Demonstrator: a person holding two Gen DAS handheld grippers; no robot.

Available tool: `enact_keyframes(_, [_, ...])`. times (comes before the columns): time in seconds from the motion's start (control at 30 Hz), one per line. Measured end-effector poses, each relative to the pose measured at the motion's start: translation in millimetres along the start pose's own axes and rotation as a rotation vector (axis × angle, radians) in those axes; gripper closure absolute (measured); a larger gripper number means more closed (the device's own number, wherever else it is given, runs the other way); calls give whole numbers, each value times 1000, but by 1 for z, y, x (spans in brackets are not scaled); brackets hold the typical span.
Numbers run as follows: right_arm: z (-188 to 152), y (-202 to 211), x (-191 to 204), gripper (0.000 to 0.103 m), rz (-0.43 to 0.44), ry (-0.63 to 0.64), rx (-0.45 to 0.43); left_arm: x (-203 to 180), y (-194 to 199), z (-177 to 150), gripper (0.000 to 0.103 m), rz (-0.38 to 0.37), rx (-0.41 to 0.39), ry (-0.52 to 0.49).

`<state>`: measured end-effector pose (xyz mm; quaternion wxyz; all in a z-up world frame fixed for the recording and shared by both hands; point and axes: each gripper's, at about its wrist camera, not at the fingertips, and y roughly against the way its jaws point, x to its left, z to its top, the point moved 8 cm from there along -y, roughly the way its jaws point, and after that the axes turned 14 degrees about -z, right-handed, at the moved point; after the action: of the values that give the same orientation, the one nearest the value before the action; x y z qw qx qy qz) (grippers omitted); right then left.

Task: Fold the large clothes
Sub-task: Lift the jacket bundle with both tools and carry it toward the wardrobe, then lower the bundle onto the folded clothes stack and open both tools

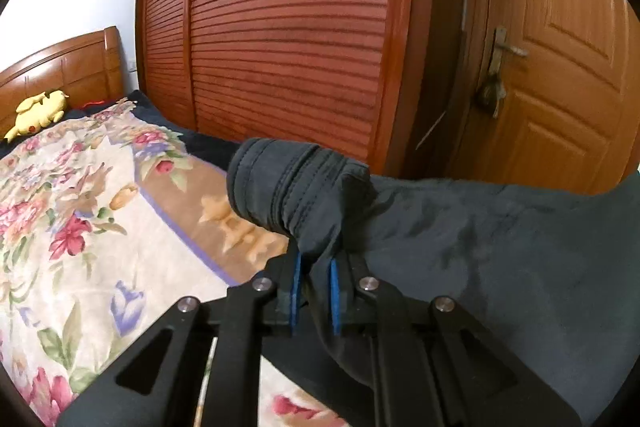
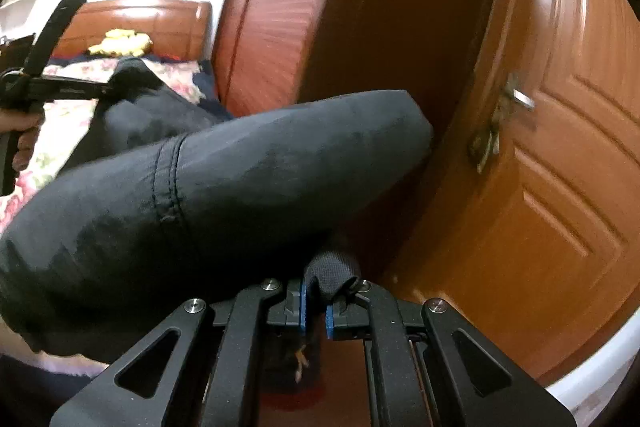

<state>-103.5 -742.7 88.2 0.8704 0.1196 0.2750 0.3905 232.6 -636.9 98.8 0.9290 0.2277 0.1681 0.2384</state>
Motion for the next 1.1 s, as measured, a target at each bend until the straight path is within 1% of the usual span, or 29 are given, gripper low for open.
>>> enact_keyframes(0.03, [-6,-3,0,99,7,-8,18,2,-3,-3,94,5,12,-5])
enact_keyframes(0.07, [-11,-5,-1,98,10,-14,30,3,-4,-6,92,12,26,-11])
enact_keyframes(0.13, [-11,-7,-6,98,12,-29,45,4,-5,-9,90,11,42,-18])
enact_keyframes(0.17, [-13,-8,-8,92,12,-36,49,6,-3,-13,89,5,51,-21])
enact_keyframes(0.2, [-10,-5,-10,90,7,-45,53,8,0,-16,86,3,57,-26])
enact_keyframes(0.23, [-6,0,-10,86,10,-53,51,8,4,-19,85,6,65,-33])
enact_keyframes(0.27, [-1,5,-12,79,9,-62,47,10,8,-23,84,8,69,-44])
enact_keyframes(0.3, [4,10,-17,74,-13,-68,36,10,13,-25,83,3,67,-52])
enact_keyframes(0.33, [7,14,-23,65,-36,-73,22,10,19,-27,83,-5,62,-58])
enact_keyframes(0.37, [13,17,-30,53,-72,-71,16,11,26,-31,81,-13,63,-60])
enact_keyframes(0.4, [19,22,-39,50,-121,-75,10,10,32,-34,79,-19,61,-60])
enact_keyframes(0.43, [25,29,-45,48,-141,-96,-8,9,39,-37,77,-24,54,-61])
enact_keyframes(0.5, [39,43,-47,47,-118,-120,-43,7,54,-46,71,-29,36,-66])
enact_keyframes(0.57, [51,54,-42,47,-117,-123,-70,4,67,-58,70,-41,31,-66])
enact_keyframes(0.6, [59,61,-35,47,-96,-132,-92,4,72,-63,69,-41,27,-63])
enact_keyframes(0.7, [71,69,-10,47,-33,-128,-116,4,91,-82,66,-36,21,-53])
enact_keyframes(0.77, [76,67,11,47,-5,-110,-117,6,104,-95,65,-29,20,-46])
enact_keyframes(0.83, [76,58,30,47,25,-99,-103,7,117,-104,64,-12,15,-51])
enact_keyframes(0.9, [70,45,47,47,51,-85,-78,9,131,-112,62,31,-1,-72])
enact_keyframes(1.03, [44,21,62,46,27,-71,-27,8,155,-126,59,51,-38,-80])
enact_keyframes(1.1, [30,7,59,46,32,-112,1,6,169,-133,56,73,-57,-104])
